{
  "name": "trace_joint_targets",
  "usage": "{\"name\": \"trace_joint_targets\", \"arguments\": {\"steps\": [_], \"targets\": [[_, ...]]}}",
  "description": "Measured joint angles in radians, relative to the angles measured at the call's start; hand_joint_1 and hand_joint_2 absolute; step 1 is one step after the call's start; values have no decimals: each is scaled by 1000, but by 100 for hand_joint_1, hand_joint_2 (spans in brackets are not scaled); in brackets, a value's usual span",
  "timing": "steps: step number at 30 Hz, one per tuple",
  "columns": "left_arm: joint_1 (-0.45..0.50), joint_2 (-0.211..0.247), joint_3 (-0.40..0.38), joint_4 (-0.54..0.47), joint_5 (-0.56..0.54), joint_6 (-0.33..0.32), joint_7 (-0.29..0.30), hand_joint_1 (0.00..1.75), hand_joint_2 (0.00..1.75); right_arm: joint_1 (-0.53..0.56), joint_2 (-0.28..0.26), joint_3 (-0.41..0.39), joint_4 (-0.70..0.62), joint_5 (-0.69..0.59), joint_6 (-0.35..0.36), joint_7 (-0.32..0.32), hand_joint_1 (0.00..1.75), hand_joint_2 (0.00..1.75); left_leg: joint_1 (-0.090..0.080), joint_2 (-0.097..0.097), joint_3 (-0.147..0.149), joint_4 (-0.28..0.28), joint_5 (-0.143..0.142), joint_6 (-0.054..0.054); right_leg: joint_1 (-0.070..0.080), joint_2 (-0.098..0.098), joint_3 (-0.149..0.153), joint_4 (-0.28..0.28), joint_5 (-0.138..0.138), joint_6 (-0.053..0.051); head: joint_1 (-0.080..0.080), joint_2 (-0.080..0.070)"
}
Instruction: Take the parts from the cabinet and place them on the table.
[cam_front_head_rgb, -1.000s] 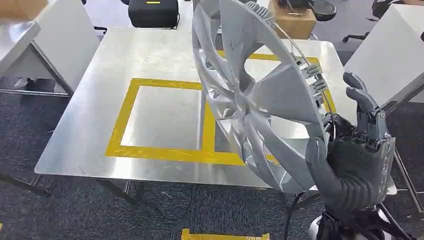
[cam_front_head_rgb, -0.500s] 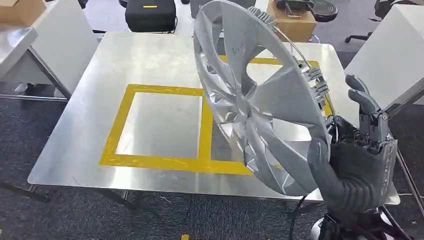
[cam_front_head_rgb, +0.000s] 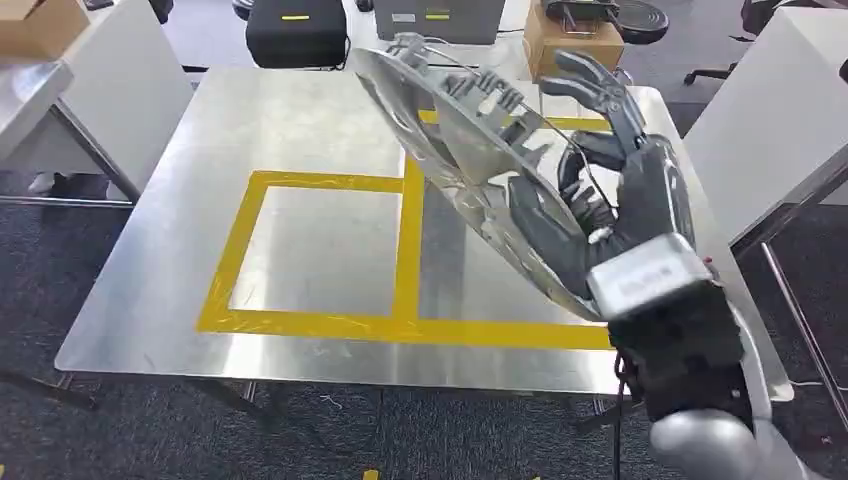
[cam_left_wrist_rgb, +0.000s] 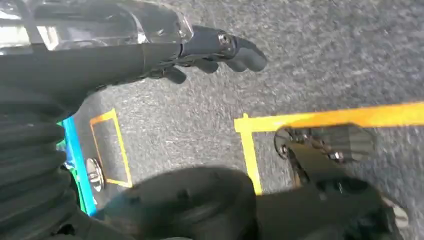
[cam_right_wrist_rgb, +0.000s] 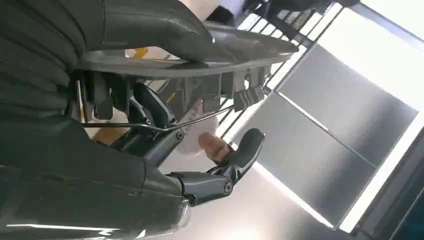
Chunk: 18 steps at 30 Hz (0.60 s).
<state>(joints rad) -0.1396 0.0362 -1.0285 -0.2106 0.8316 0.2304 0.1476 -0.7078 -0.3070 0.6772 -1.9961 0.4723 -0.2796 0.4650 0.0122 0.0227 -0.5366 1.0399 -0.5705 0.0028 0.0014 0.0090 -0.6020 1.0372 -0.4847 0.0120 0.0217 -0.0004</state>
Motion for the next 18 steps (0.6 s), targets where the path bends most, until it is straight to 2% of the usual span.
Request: {"name": "trace_joint_targets", "arguments": {"steps": [4,6,9,12,16,18], "targets": [[1,-6,-11,0,-3,-3,0,0,175,-91,19,36,97,10,1,7,175,175,-1,-1,1,0,2,-1,-1,-1,0,0,1,-1,0,0],[1,-6,-16,0,-7,-8,0,0,175,-119,25,54,134,37,36,52,175,175,-1,-1,0,0,2,-1,-1,0,0,-1,1,-1,0,0],[0,-10,-23,0,-22,-13,0,0,175,-197,34,96,211,122,144,131,175,175,-2,1,-2,0,1,-1,-1,0,0,-2,1,-1,0,0],[-1,-19,-27,0,-34,-25,5,0,175,-307,60,155,344,261,295,180,175,175,-3,2,-3,0,1,-1,-2,0,0,-3,1,0,0,0],[-7,-37,-41,0,-42,-34,17,0,175,-423,80,233,571,487,471,200,175,175,-3,0,-2,0,2,0,-3,-1,0,-4,3,1,0,0],[-7,-46,-43,0,-46,-44,22,0,175,-467,81,270,670,578,592,200,175,175,-4,-3,-1,0,2,0,-3,-2,0,-4,3,1,0,0]]}}
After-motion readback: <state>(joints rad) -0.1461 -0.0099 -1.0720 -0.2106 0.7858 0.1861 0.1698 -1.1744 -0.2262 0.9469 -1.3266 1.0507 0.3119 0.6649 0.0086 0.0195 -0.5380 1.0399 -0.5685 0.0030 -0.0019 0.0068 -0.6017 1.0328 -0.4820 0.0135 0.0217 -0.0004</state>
